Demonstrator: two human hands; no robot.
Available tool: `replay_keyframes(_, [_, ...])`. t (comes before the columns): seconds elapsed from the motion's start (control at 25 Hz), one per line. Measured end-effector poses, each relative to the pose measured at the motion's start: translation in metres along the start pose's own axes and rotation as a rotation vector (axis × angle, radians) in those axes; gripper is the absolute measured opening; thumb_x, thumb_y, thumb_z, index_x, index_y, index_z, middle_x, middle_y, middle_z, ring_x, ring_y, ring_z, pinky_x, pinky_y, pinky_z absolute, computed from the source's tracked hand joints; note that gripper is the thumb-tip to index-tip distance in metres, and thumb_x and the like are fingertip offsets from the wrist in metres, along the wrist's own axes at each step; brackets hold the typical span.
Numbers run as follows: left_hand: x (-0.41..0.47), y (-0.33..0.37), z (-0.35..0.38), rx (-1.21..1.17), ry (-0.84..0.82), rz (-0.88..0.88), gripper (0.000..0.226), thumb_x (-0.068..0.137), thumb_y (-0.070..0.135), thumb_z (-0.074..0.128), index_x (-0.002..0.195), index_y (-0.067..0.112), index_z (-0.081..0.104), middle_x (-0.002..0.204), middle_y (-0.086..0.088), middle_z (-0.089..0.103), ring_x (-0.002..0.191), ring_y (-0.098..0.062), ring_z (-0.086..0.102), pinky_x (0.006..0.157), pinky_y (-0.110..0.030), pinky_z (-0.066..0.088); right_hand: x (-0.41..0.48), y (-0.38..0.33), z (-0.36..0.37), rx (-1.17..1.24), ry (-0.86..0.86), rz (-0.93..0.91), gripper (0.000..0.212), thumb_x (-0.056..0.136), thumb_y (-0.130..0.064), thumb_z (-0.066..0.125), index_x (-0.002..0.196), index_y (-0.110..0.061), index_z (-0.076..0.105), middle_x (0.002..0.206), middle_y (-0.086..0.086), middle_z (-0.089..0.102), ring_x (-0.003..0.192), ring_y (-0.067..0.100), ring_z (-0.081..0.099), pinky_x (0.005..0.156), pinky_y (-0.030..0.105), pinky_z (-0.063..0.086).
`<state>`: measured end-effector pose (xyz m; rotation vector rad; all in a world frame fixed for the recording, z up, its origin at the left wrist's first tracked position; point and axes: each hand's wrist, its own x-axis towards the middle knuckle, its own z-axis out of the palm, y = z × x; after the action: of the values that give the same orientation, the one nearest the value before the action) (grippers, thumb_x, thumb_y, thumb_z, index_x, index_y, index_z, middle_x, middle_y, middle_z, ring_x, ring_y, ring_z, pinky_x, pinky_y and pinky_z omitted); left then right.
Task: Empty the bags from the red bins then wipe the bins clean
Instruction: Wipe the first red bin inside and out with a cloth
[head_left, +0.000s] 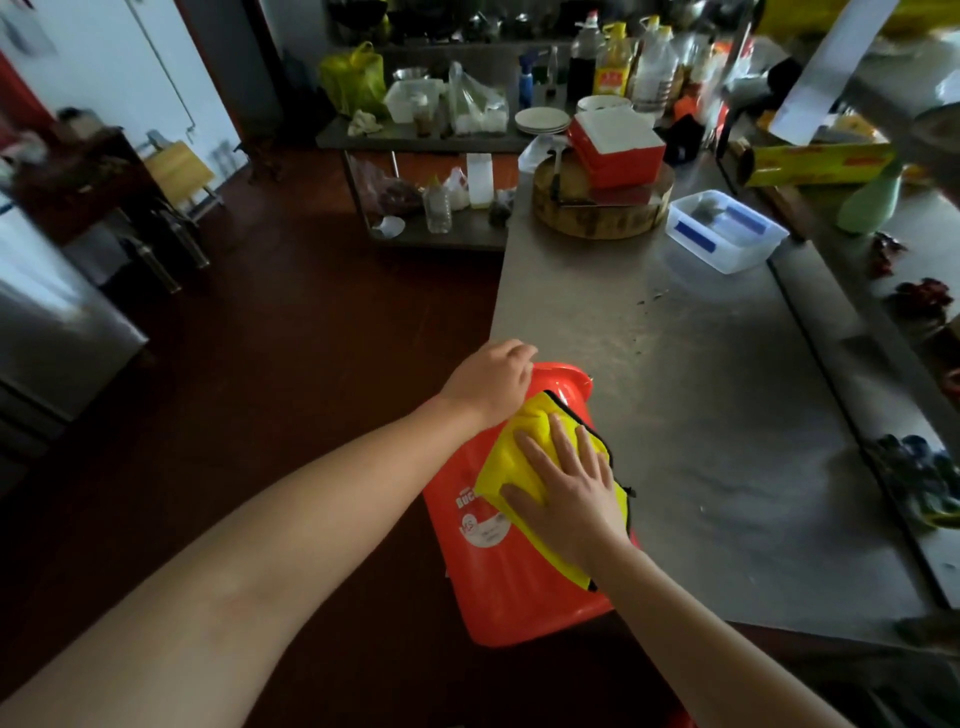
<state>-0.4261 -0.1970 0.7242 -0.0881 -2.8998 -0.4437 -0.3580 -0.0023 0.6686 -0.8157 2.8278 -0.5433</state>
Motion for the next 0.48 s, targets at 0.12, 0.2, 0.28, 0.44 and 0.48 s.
replay_keyframes(0.12, [0.030, 0.022, 0.018, 0.077, -0.178, -0.066, 0.033, 0.105, 0.025, 0.040, 0.122, 0.008, 0.063, 0.121, -0.015, 0.061, 0.113, -0.039, 0.055, 0.098, -0.045, 0.046, -0.010, -0.008, 0.008, -0.046, -0.042, -0.012, 0.077, 0.088, -0.086, 0.024, 0.153, -0.058, -0.006, 0.167, -0.012, -0.018, 0.152, 0.026, -0.026, 0.124, 0.055, -0.002])
replay_keyframes(0.2, [0.033, 0.023, 0.026, 0.197, -0.224, -0.092, 0.032, 0.106, 0.027, 0.041, 0.122, 0.011, 0.062, 0.119, -0.015, 0.062, 0.112, -0.039, 0.054, 0.097, -0.040, 0.043, -0.019, -0.003, 0.010, -0.026, -0.050, -0.003, 0.076, 0.088, -0.086, 0.025, 0.152, -0.059, -0.006, 0.166, -0.014, -0.020, 0.152, 0.024, -0.027, 0.125, 0.054, -0.002])
replay_keyframes(0.28, [0.030, 0.020, 0.030, 0.224, -0.177, -0.093, 0.029, 0.105, 0.019, 0.042, 0.123, 0.010, 0.062, 0.117, -0.015, 0.063, 0.110, -0.038, 0.053, 0.093, -0.038, 0.042, -0.027, 0.007, 0.011, 0.013, -0.040, 0.020, 0.076, 0.086, -0.087, 0.027, 0.151, -0.062, -0.003, 0.167, -0.016, -0.017, 0.153, 0.022, -0.023, 0.125, 0.052, 0.001])
replay_keyframes(0.44, [0.023, 0.017, 0.031, 0.068, -0.097, -0.036, 0.031, 0.099, 0.006, 0.047, 0.120, 0.011, 0.069, 0.112, -0.016, 0.067, 0.106, -0.036, 0.052, 0.093, -0.033, 0.038, -0.032, 0.019, 0.009, 0.110, -0.022, 0.079, 0.073, 0.084, -0.087, 0.034, 0.146, -0.069, 0.000, 0.167, -0.019, -0.011, 0.155, 0.020, -0.016, 0.124, 0.053, 0.010])
replay_keyframes(0.48, [0.021, 0.019, 0.030, 0.014, -0.084, 0.005, 0.030, 0.099, 0.006, 0.049, 0.121, 0.011, 0.069, 0.111, -0.016, 0.069, 0.104, -0.036, 0.053, 0.092, -0.032, 0.036, -0.031, 0.020, 0.006, 0.112, -0.003, 0.089, 0.072, 0.084, -0.087, 0.034, 0.145, -0.070, 0.000, 0.167, -0.018, -0.010, 0.155, 0.021, -0.016, 0.124, 0.053, 0.010])
